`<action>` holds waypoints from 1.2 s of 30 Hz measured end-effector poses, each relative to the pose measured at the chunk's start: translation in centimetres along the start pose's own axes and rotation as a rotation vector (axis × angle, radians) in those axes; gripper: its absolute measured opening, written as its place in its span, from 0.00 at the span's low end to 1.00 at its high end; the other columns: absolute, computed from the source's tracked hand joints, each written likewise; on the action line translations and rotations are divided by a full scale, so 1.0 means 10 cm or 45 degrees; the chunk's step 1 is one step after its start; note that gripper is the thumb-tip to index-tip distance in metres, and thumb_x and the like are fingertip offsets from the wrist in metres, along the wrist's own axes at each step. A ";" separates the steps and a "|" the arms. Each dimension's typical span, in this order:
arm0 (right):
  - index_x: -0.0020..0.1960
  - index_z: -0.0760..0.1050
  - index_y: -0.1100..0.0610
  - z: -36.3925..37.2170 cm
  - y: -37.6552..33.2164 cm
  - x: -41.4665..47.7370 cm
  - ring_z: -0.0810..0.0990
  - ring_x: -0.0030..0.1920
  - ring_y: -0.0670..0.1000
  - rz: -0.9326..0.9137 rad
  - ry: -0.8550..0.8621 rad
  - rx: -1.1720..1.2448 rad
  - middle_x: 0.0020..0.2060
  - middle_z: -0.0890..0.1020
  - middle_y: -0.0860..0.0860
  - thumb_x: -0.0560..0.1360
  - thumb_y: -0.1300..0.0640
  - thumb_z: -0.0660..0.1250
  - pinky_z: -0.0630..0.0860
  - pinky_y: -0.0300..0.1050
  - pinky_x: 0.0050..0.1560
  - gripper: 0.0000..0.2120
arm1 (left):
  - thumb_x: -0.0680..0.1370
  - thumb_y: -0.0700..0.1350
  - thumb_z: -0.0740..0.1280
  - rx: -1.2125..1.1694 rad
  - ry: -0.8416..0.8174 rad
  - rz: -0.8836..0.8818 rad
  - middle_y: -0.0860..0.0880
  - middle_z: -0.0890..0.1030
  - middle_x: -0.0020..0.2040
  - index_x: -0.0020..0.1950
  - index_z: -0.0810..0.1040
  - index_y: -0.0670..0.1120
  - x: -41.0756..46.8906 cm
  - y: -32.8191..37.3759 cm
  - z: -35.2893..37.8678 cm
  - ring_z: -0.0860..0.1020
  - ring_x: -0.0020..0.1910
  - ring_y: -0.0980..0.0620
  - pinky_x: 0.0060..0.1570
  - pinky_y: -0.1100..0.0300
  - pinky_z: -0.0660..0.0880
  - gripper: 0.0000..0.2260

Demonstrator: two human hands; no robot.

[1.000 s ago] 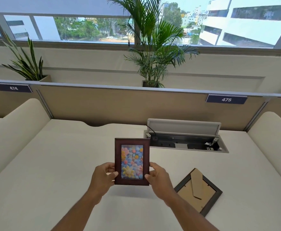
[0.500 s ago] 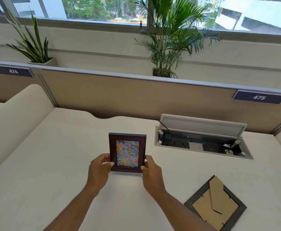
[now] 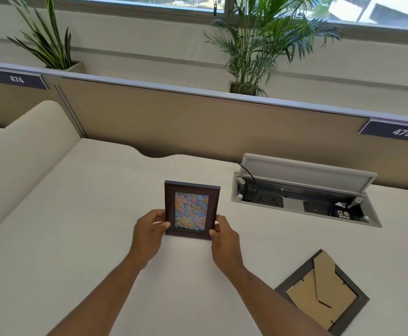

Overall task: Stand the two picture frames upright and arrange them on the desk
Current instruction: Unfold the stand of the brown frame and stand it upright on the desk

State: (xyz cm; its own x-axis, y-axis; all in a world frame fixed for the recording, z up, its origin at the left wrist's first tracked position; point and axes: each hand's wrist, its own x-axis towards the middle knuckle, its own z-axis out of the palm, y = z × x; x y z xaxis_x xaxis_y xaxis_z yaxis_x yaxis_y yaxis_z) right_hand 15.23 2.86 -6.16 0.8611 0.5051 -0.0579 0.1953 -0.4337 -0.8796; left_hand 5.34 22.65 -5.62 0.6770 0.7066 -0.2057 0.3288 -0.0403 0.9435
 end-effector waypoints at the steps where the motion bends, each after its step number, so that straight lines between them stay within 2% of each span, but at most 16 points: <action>1: 0.68 0.73 0.53 0.00 0.00 -0.01 0.83 0.55 0.41 0.000 0.005 -0.006 0.57 0.82 0.43 0.85 0.61 0.58 0.77 0.23 0.46 0.13 | 0.80 0.33 0.68 0.017 -0.003 0.008 0.45 0.87 0.52 0.57 0.84 0.43 0.00 -0.01 -0.01 0.85 0.54 0.44 0.50 0.50 0.86 0.09; 3: 0.67 0.74 0.54 0.00 0.01 -0.02 0.82 0.52 0.33 -0.006 0.006 -0.008 0.55 0.82 0.42 0.86 0.59 0.58 0.76 0.22 0.45 0.12 | 0.80 0.34 0.68 0.058 -0.010 0.024 0.48 0.87 0.51 0.56 0.83 0.44 -0.01 -0.01 -0.02 0.85 0.53 0.46 0.46 0.56 0.84 0.09; 4: 0.66 0.75 0.55 0.00 0.02 -0.02 0.82 0.51 0.34 0.003 -0.002 -0.017 0.55 0.82 0.43 0.86 0.58 0.59 0.76 0.23 0.45 0.11 | 0.81 0.34 0.68 0.074 -0.014 0.028 0.49 0.87 0.51 0.56 0.83 0.45 -0.02 -0.01 -0.02 0.85 0.52 0.47 0.46 0.57 0.83 0.09; 7: 0.62 0.76 0.56 -0.01 0.03 -0.01 0.82 0.52 0.45 0.070 -0.028 -0.062 0.53 0.82 0.45 0.85 0.60 0.61 0.76 0.26 0.46 0.09 | 0.82 0.36 0.67 0.124 -0.033 0.029 0.50 0.87 0.51 0.57 0.83 0.46 -0.04 -0.02 -0.04 0.85 0.53 0.48 0.50 0.53 0.84 0.09; 10: 0.61 0.78 0.58 -0.02 0.05 -0.02 0.82 0.53 0.49 0.118 -0.025 -0.076 0.53 0.84 0.49 0.84 0.61 0.62 0.76 0.28 0.47 0.09 | 0.83 0.36 0.67 0.155 -0.047 0.028 0.46 0.87 0.54 0.60 0.83 0.43 -0.07 -0.05 -0.05 0.84 0.56 0.45 0.57 0.47 0.84 0.09; 11: 0.62 0.78 0.58 -0.02 0.04 -0.03 0.82 0.54 0.49 0.133 -0.023 -0.068 0.55 0.84 0.50 0.84 0.61 0.63 0.77 0.30 0.49 0.09 | 0.83 0.35 0.67 0.156 -0.046 0.031 0.45 0.87 0.55 0.61 0.82 0.43 -0.08 -0.05 -0.05 0.84 0.56 0.44 0.58 0.47 0.83 0.09; 13: 0.65 0.78 0.59 -0.04 0.03 -0.06 0.83 0.56 0.51 0.154 -0.017 -0.039 0.57 0.84 0.52 0.83 0.61 0.64 0.82 0.40 0.57 0.11 | 0.83 0.35 0.67 0.171 -0.029 0.037 0.47 0.87 0.55 0.62 0.83 0.44 -0.10 -0.06 -0.07 0.84 0.56 0.45 0.57 0.51 0.83 0.11; 15: 0.66 0.77 0.59 -0.05 0.03 -0.10 0.83 0.59 0.53 0.163 -0.015 -0.028 0.58 0.84 0.54 0.83 0.60 0.66 0.81 0.49 0.63 0.13 | 0.82 0.35 0.67 0.203 -0.001 0.042 0.48 0.87 0.56 0.64 0.83 0.44 -0.12 -0.07 -0.08 0.84 0.57 0.46 0.58 0.54 0.82 0.12; 19: 0.76 0.71 0.59 -0.08 0.03 -0.21 0.78 0.70 0.53 0.202 -0.036 -0.005 0.71 0.80 0.54 0.83 0.57 0.66 0.75 0.47 0.72 0.22 | 0.82 0.39 0.69 0.231 0.084 -0.006 0.46 0.86 0.60 0.67 0.82 0.43 -0.21 -0.12 -0.11 0.83 0.59 0.45 0.65 0.51 0.79 0.14; 24: 0.79 0.68 0.58 -0.14 0.08 -0.43 0.73 0.76 0.52 0.223 -0.031 -0.013 0.76 0.74 0.53 0.84 0.57 0.65 0.67 0.44 0.76 0.25 | 0.82 0.39 0.69 0.159 0.245 -0.092 0.45 0.86 0.63 0.68 0.83 0.44 -0.53 -0.20 -0.04 0.82 0.62 0.45 0.69 0.50 0.77 0.14; 30: 0.80 0.66 0.58 -0.29 0.13 -0.66 0.72 0.76 0.52 0.260 -0.020 0.048 0.78 0.72 0.53 0.84 0.54 0.66 0.66 0.42 0.74 0.27 | 0.83 0.38 0.67 0.008 0.377 -0.229 0.44 0.84 0.65 0.70 0.81 0.43 -0.92 -0.13 0.18 0.80 0.60 0.47 0.70 0.50 0.75 0.16; 36: 0.76 0.71 0.56 -0.60 0.13 -0.88 0.79 0.62 0.47 0.276 0.130 0.098 0.69 0.79 0.51 0.82 0.51 0.68 0.74 0.38 0.60 0.23 | 0.83 0.38 0.67 -0.037 0.220 -0.265 0.45 0.83 0.66 0.71 0.80 0.44 -1.22 0.03 0.51 0.80 0.65 0.45 0.72 0.46 0.75 0.17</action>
State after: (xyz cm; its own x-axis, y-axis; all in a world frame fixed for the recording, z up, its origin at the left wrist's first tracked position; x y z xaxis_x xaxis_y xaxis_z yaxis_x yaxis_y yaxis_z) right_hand 10.76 -6.63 -3.94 0.9226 0.3271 -0.2046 -0.0321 -0.4635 -0.8855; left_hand 0.57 10.46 -4.14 0.4736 0.8078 -0.3509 0.4283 0.1369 0.8932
